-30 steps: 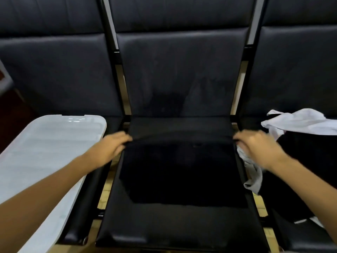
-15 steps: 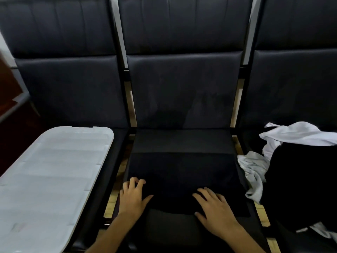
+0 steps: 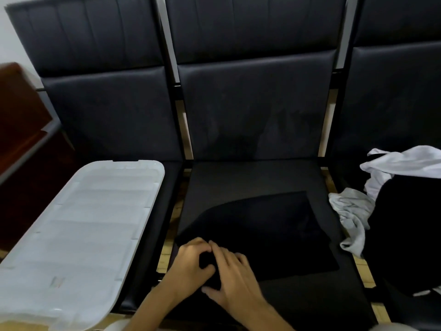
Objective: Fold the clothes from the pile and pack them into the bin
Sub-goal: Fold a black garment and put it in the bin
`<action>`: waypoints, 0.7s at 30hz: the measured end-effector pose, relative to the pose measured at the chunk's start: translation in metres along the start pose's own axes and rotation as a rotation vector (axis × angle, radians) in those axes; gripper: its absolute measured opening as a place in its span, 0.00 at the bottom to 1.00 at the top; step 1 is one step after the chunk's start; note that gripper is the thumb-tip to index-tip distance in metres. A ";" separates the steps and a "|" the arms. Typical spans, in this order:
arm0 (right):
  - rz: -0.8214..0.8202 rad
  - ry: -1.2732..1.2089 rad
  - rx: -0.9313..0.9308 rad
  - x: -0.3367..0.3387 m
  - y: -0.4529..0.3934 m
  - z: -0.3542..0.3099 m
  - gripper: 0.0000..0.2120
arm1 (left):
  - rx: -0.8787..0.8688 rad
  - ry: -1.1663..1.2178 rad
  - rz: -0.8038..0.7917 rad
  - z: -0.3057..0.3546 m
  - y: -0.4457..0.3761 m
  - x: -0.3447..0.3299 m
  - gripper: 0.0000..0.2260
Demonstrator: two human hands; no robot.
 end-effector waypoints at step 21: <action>0.557 -0.325 -0.708 0.167 0.095 0.192 0.18 | -0.093 -0.130 -0.096 0.116 -0.189 -0.049 0.36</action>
Point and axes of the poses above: each hand's wrist, its own y-axis away from the middle knuckle, its own x-axis out of the back of the hand, z = x × y, the point moved 8 cm from there along -y, towards the middle knuckle, and after that the axes turned 10 degrees about -y, right-handed, at the moved point
